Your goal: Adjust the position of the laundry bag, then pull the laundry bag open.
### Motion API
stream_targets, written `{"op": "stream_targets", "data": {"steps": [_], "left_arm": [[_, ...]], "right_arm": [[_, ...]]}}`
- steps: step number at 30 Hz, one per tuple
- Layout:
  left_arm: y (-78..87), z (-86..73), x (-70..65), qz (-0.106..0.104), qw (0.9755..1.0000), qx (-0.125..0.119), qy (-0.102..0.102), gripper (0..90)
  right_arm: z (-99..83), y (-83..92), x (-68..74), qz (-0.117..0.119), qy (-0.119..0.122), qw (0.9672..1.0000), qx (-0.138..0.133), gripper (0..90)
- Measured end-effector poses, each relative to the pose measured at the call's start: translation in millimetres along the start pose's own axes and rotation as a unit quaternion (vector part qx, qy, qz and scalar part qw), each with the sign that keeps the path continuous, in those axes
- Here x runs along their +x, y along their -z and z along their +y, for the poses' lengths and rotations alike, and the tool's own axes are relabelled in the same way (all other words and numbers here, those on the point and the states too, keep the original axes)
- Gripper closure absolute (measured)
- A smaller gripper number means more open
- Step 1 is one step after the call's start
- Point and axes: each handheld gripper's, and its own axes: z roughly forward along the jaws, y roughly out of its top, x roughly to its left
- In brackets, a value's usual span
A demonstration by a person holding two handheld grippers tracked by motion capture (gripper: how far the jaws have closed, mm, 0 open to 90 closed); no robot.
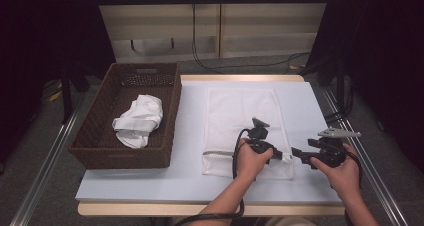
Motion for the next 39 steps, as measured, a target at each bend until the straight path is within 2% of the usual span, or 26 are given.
{"op": "stream_targets", "data": {"steps": [2,4,6,7,8,9,14,16,20,26,30,32,33,35,39], "left_arm": [[0.2,0.4,-0.1,-0.007,1.0000,0.004,-0.003,86.5],[0.2,0.2,-0.2,-0.004,1.0000,0.004,-0.003,86.5],[0.9,-0.1,-0.4,-0.003,1.0000,0.002,0.004,86.6],[4.0,-0.3,-0.7,-0.012,0.9999,0.003,0.006,86.5],[4.0,-0.3,-0.7,-0.012,0.9999,0.003,0.006,86.5],[5.8,-0.1,-1.2,-0.007,1.0000,0.004,0.005,86.5],[10.7,1.8,-0.9,-0.015,0.9999,0.003,0.003,86.5],[11.0,1.9,-0.5,-0.011,0.9999,0.004,0.000,86.5],[12.1,1.7,1.2,-0.016,0.9998,0.013,-0.005,86.5],[14.6,0.8,3.7,-0.021,0.9997,0.009,-0.002,86.5],[16.3,-0.6,4.8,-0.022,0.9998,0.001,0.003,86.5],[17.4,-0.6,6.9,-0.023,0.9997,0.003,-0.004,86.5],[17.5,-0.6,6.9,-0.026,0.9997,0.001,0.002,86.5],[18.4,-0.3,5.4,-0.019,0.9998,0.001,-0.004,86.5],[20.7,0.0,3.7,-0.025,0.9997,0.001,-0.007,86.5]], "right_arm": [[-0.1,0.7,0.2,0.000,0.001,1.0000,-0.002,22.8],[-0.5,0.7,-0.3,0.000,0.003,1.0000,0.000,22.7],[-0.5,1.8,-0.5,-0.002,0.002,1.0000,-0.001,22.8],[0.0,2.7,-0.4,0.001,0.001,1.0000,-0.001,22.7],[0.0,2.7,-0.4,0.001,0.001,1.0000,-0.001,22.7],[0.3,4.6,0.7,0.002,-0.001,1.0000,-0.007,22.7],[-3.6,3.5,0.1,0.004,-0.001,1.0000,0.002,22.7],[-4.2,3.4,-0.1,0.003,-0.001,1.0000,0.002,22.7],[-5.2,5.3,0.6,0.001,-0.005,1.0000,0.004,22.7],[-4.1,3.9,1.8,0.003,-0.006,1.0000,0.004,22.7],[-3.1,0.1,4.1,0.009,0.000,0.9999,0.006,22.7],[-3.8,-0.3,5.3,0.012,0.000,0.9999,0.010,22.7],[-3.8,0.2,5.3,0.013,-0.001,0.9999,0.011,22.7],[-1.8,3.0,6.0,0.016,-0.007,0.9998,0.006,22.7],[-2.2,2.3,7.3,0.024,-0.016,0.9996,0.007,24.4]]}}
